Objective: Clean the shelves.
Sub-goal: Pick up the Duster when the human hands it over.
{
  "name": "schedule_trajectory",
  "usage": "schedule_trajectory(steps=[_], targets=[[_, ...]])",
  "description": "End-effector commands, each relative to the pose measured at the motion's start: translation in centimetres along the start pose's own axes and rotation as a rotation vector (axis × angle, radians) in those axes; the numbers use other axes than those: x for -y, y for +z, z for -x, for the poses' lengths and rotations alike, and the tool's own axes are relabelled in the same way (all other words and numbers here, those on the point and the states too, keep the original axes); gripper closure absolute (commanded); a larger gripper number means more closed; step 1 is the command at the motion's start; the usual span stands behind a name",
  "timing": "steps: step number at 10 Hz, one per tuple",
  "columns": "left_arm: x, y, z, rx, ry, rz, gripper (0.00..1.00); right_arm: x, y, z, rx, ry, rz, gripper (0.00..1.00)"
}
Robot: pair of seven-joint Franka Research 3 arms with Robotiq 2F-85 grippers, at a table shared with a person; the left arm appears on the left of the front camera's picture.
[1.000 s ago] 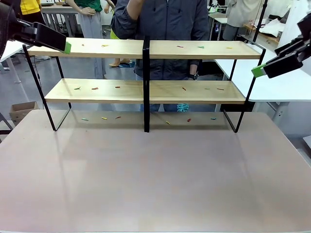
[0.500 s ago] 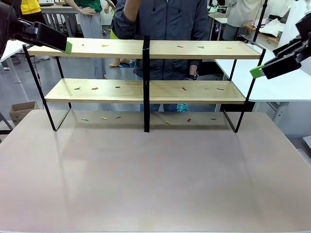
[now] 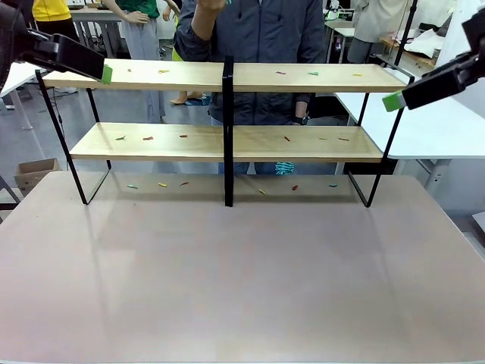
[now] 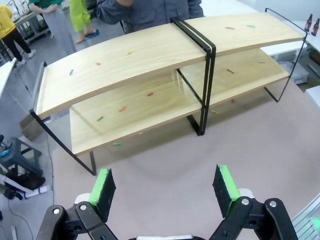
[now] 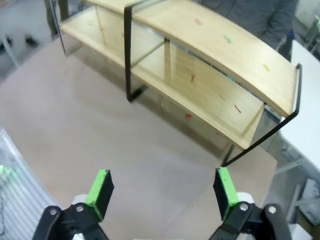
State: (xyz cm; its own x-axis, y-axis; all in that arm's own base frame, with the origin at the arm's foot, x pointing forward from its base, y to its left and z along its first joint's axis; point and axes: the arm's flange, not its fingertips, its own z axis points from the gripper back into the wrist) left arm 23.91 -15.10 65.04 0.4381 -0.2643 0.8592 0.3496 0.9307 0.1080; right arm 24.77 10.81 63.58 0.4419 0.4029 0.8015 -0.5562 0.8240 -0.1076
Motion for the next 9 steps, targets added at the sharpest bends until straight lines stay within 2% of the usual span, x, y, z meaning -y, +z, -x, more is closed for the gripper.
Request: schedule_trajectory(steps=[1, 2, 4, 6, 9], targets=[[0.1, 0.0, 0.0, 0.0, -0.002, 0.002, 0.0, -2.9, 0.9, -0.2, 0.043, -0.112, 0.028, 0.0], [0.1, 0.0, 0.0, 0.0, -0.002, 0.002, 0.0, -4.0, 1.0, -0.4, 0.05, -0.147, 0.033, 0.0], [0.1, 0.0, 0.0, 0.0, -0.002, 0.002, 0.0, -5.8, 0.9, -1.7, 0.017, -0.375, 0.097, 0.0], [0.1, 0.0, 0.0, 0.0, -0.002, 0.002, 0.0, -6.5, 0.2, -2.3, -0.017, -0.446, 0.143, 0.0], [0.1, 0.0, 0.0, 0.0, -0.002, 0.002, 0.0, -6.1, -0.5, -3.3, -0.04, -0.501, 0.095, 0.0]])
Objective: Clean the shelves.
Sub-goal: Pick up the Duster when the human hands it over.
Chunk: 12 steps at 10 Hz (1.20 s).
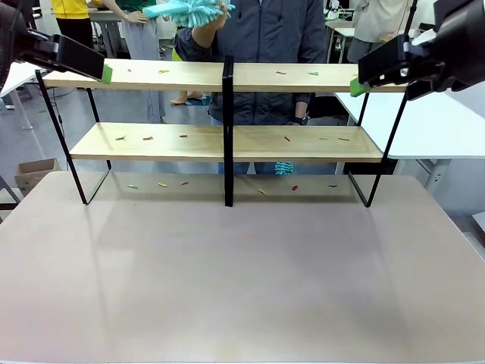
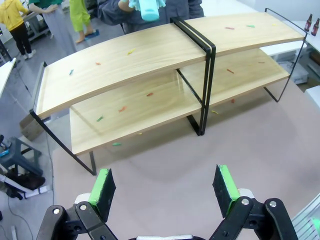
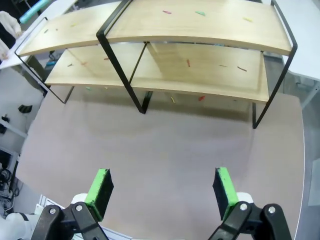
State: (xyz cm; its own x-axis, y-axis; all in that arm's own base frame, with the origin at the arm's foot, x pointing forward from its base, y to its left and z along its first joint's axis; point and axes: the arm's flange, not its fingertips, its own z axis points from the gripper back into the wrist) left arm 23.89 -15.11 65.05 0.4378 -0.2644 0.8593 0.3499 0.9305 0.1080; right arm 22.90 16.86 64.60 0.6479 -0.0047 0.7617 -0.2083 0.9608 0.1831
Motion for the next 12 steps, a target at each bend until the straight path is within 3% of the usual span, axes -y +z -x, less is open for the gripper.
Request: schedule_trajectory(steps=[1, 5, 12], targets=[[0.1, 0.0, 0.0, 0.0, -0.002, 0.002, 0.0, -0.8, 0.0, -0.9, -0.009, -0.026, -0.023, 0.0], [0.1, 0.0, 0.0, 0.0, -0.002, 0.002, 0.0, -0.8, -0.5, -1.5, -0.018, -0.02, -0.03, 0.0], [0.1, 0.0, 0.0, 0.0, -0.002, 0.002, 0.0, -1.4, 1.1, -1.5, 0.104, 0.097, 0.02, 0.0]])
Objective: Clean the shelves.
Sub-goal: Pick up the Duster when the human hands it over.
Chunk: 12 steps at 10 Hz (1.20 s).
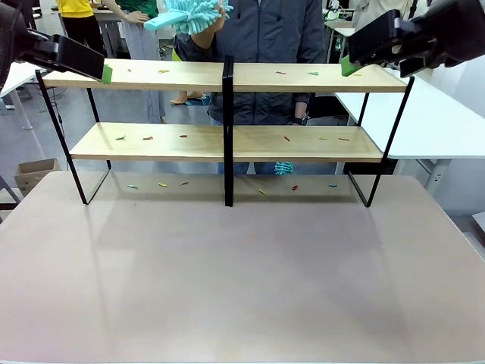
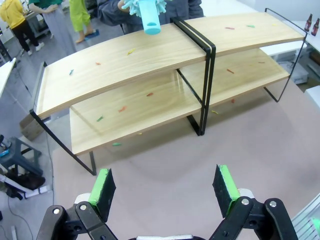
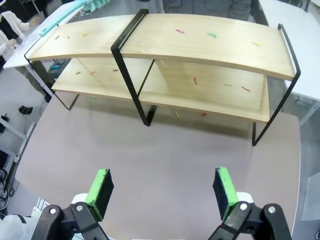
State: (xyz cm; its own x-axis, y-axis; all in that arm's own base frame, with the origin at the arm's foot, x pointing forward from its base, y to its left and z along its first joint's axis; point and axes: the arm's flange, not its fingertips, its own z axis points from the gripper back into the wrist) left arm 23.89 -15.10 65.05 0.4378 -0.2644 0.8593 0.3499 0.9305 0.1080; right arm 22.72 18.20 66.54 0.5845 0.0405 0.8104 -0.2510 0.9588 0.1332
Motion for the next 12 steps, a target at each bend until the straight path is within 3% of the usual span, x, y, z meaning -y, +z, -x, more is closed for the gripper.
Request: schedule_trajectory(steps=[1, 12], targets=[[0.1, 0.0, 0.0, 0.0, -0.002, 0.002, 0.0, 0.2, 0.3, -0.1, 0.038, 0.052, 0.016, 0.0], [0.1, 0.0, 0.0, 0.0, -0.002, 0.002, 0.0, 0.2, -0.6, 0.1, 0.02, 0.115, 0.08, 0.0]])
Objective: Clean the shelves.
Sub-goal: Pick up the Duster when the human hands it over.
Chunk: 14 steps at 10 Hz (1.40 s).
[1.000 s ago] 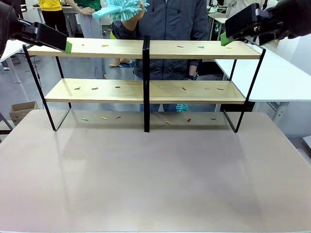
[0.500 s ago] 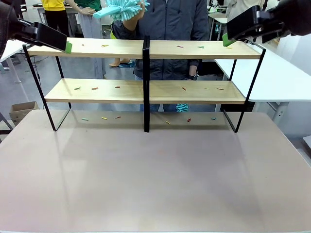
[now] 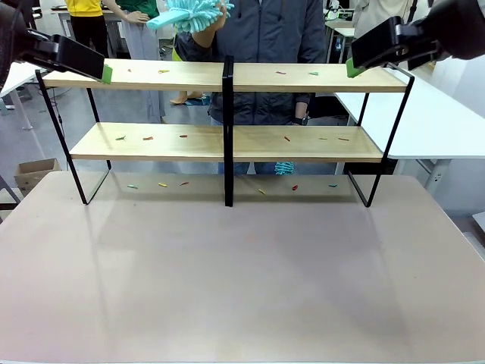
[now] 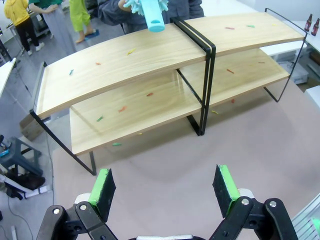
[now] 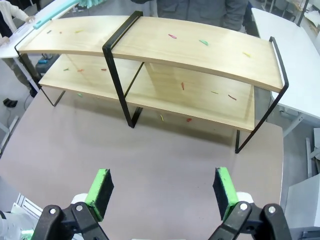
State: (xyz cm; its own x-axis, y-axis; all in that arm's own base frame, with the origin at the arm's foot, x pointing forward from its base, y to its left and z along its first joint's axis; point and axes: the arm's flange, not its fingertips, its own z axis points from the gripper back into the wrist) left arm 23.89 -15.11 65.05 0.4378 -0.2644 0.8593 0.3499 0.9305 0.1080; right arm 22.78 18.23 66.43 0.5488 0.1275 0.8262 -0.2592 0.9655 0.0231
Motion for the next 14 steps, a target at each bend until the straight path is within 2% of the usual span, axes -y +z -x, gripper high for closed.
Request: schedule_trajectory(steps=[1, 4, 5, 10, 11, 12, 13, 14], targets=[[0.1, 0.0, 0.0, 0.0, -0.002, 0.002, 0.0, 0.0, -0.7, 0.1, 0.002, 0.028, 0.03, 0.0], [0.1, 0.0, 0.0, 0.0, -0.002, 0.002, 0.0, 0.0, -1.4, 0.2, -0.02, 0.029, 0.05, 0.0], [0.1, 0.0, 0.0, 0.0, -0.002, 0.002, 0.0, -0.1, -0.5, 0.1, -0.01, 0.008, 0.01, 0.0], [0.0, 0.0, 0.0, 0.0, 0.0, 0.0, 0.0, -0.1, -0.5, 0.1, -0.01, 0.008, 0.01, 0.0], [-0.1, 0.3, -1.4, -0.07, -0.038, 0.093, 0.0, -0.1, -0.5, 0.1, -0.01, 0.008, 0.01, 0.0], [-1.7, 0.4, -3.7, -0.146, -0.049, 0.188, 0.0, -0.1, -0.5, 0.1, -0.01, 0.008, 0.01, 0.0], [-4.5, 0.6, -6.1, -0.232, -0.024, 0.398, 0.0, -0.1, -0.5, 0.1, -0.01, 0.008, 0.01, 0.0], [-8.5, 0.0, -8.1, -0.313, 0.064, 0.647, 0.0, -0.1, -0.5, 0.1, -0.01, 0.008, 0.01, 0.0]])
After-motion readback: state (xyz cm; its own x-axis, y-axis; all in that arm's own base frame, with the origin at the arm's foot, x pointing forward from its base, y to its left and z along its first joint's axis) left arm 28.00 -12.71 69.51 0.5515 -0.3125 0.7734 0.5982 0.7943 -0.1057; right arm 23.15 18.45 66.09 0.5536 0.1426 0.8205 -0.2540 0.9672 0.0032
